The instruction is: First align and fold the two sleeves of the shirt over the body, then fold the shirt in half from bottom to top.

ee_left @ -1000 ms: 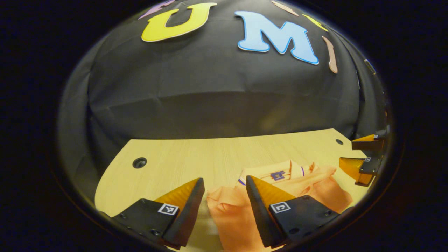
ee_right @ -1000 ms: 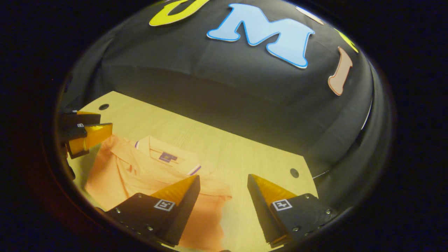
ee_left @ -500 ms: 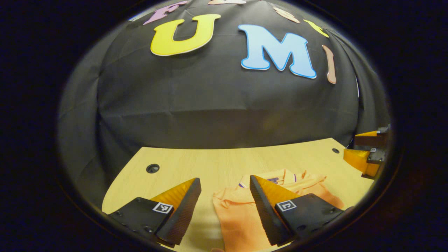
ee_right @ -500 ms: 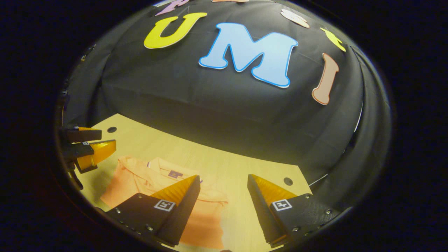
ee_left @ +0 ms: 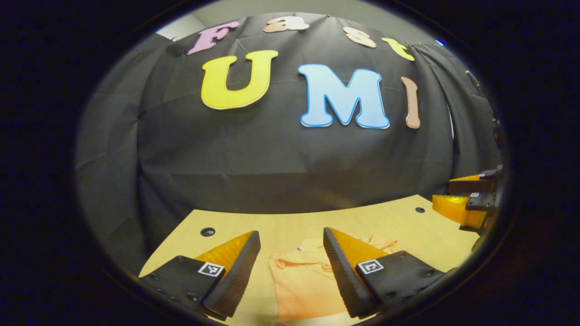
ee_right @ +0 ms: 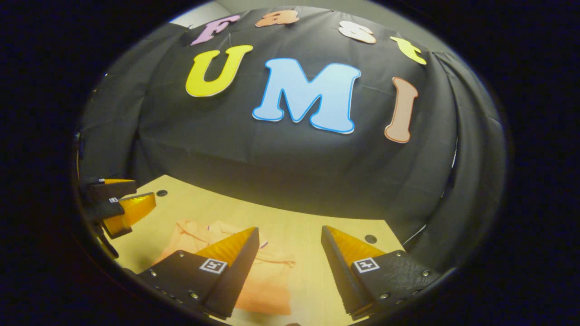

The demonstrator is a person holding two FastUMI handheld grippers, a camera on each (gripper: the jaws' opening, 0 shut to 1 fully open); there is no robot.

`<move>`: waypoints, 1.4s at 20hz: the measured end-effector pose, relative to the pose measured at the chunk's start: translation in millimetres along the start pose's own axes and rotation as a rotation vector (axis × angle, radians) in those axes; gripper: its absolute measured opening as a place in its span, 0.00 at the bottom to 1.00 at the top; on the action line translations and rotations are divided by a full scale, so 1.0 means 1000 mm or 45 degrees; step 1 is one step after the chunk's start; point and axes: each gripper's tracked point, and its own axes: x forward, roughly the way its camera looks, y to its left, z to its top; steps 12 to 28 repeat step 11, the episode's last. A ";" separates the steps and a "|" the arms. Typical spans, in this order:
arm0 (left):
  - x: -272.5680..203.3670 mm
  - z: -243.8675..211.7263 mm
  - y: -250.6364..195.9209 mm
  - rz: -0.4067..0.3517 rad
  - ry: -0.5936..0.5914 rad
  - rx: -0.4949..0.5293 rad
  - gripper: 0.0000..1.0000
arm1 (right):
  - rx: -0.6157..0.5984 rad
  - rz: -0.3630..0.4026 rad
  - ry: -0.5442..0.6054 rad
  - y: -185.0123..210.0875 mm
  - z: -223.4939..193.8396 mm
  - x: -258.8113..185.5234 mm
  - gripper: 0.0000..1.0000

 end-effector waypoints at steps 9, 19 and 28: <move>-0.099 0.007 -0.030 0.043 -0.096 -0.048 0.92 | 0.029 0.023 -0.112 -0.019 -0.003 -0.094 0.86; -0.120 -0.004 -0.040 0.054 -0.091 -0.095 0.92 | 0.056 0.031 -0.121 -0.023 -0.009 -0.115 0.86; -0.120 -0.004 -0.040 0.054 -0.091 -0.095 0.92 | 0.056 0.031 -0.121 -0.023 -0.009 -0.115 0.86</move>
